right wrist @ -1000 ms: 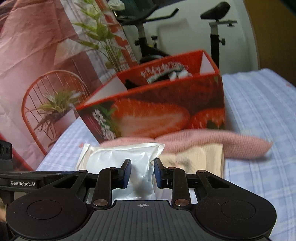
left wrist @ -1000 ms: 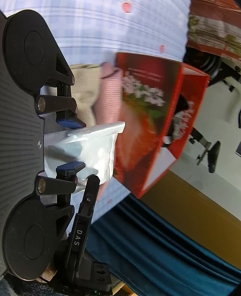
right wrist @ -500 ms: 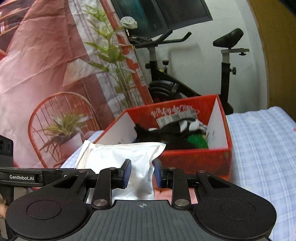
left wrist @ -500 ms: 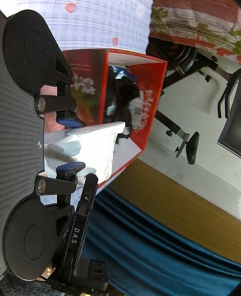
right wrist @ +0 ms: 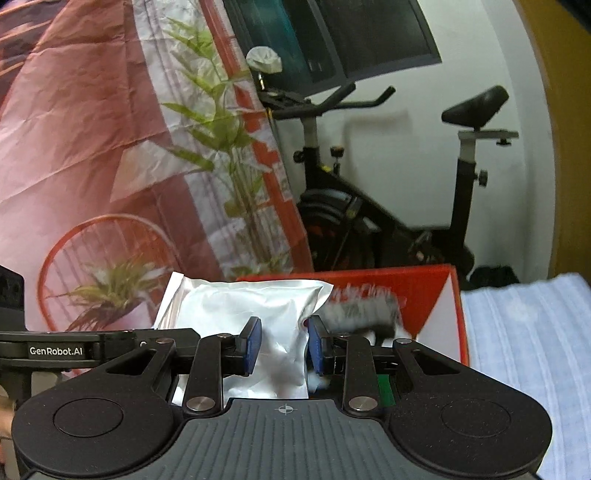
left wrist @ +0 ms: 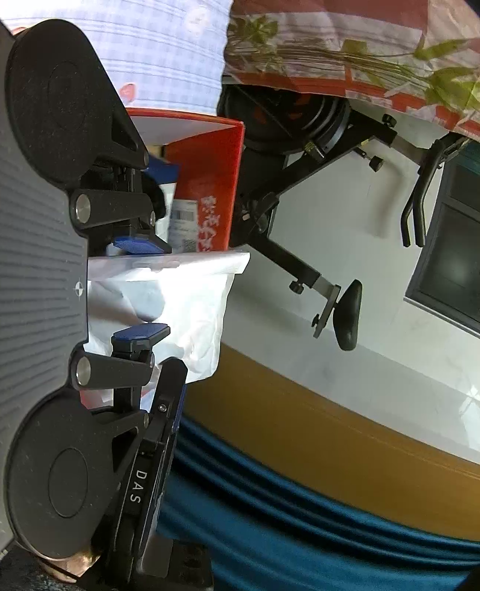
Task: Organize soft objects
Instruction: 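Lift the white plastic bag with the left tool over the red box, then lower the bag into the box and open the left tool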
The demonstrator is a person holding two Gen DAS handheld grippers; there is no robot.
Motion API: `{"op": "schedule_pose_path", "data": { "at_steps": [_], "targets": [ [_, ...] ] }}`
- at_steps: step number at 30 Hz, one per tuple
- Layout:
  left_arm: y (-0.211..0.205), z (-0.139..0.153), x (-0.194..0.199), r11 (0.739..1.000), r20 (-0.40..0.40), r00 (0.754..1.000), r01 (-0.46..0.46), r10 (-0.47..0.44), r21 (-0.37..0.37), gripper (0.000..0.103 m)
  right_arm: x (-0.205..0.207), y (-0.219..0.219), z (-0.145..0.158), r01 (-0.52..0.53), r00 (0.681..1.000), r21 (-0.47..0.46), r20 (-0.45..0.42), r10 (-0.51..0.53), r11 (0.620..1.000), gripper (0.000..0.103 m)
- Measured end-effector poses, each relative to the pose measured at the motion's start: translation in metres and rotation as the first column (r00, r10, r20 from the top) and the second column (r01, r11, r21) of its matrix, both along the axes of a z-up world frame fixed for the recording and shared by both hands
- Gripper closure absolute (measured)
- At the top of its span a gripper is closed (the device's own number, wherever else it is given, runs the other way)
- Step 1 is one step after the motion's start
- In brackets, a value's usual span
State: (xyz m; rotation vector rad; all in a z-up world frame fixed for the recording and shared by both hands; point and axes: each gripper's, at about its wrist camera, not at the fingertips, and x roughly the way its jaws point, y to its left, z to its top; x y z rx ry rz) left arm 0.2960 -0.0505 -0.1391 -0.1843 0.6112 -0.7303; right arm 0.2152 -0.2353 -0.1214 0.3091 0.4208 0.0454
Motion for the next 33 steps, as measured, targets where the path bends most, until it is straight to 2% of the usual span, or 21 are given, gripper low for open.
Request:
{"op": "schedule_pose_path", "data": {
  "at_steps": [3,6,13,16,18,22,28,31,33],
  "targets": [
    [-0.008,-0.01,0.013,1.0,-0.018,1.0,0.01,-0.01,0.021,0.063,0.018,-0.007,-0.005,0.011,1.0,-0.031,0.008,-0.01,0.999,0.073],
    [-0.013,-0.023,0.02,0.998,-0.071,0.997,0.025,-0.021,0.065,0.063,0.03,-0.011,-0.018,0.007,1.0,-0.06,-0.025,-0.008,0.998,0.073],
    [-0.022,-0.045,0.027,0.987,-0.192,0.98,0.084,-0.057,0.14,0.063,0.043,-0.013,-0.058,-0.005,0.984,-0.061,-0.18,-0.007,0.998,0.073],
    [-0.025,-0.051,0.03,0.982,-0.255,0.965,0.108,-0.066,0.156,0.056,0.046,-0.011,-0.069,0.01,0.97,-0.059,-0.243,-0.025,0.998,0.073],
    [-0.027,-0.054,0.032,0.98,-0.272,0.961,0.104,-0.055,0.168,0.055,0.05,-0.011,-0.074,0.025,0.958,-0.046,-0.284,-0.038,0.999,0.073],
    [-0.024,-0.056,0.032,0.977,-0.291,0.956,0.097,-0.04,0.187,0.055,0.058,-0.008,-0.081,0.049,0.936,-0.023,-0.349,-0.054,0.999,0.073],
    [-0.026,-0.054,0.035,0.971,-0.273,0.962,0.085,-0.022,0.222,0.053,0.072,0.001,-0.085,0.024,0.903,-0.077,-0.426,-0.055,0.997,0.073],
    [-0.029,-0.052,0.033,0.962,-0.251,0.968,0.077,-0.009,0.263,0.046,0.075,0.005,-0.086,0.014,0.898,-0.1,-0.437,-0.056,0.995,0.072],
    [-0.03,-0.05,0.03,0.952,-0.232,0.973,0.07,0.001,0.299,0.035,0.076,0.007,-0.087,0.008,0.895,-0.12,-0.443,-0.061,0.993,0.072]
  ]
}}
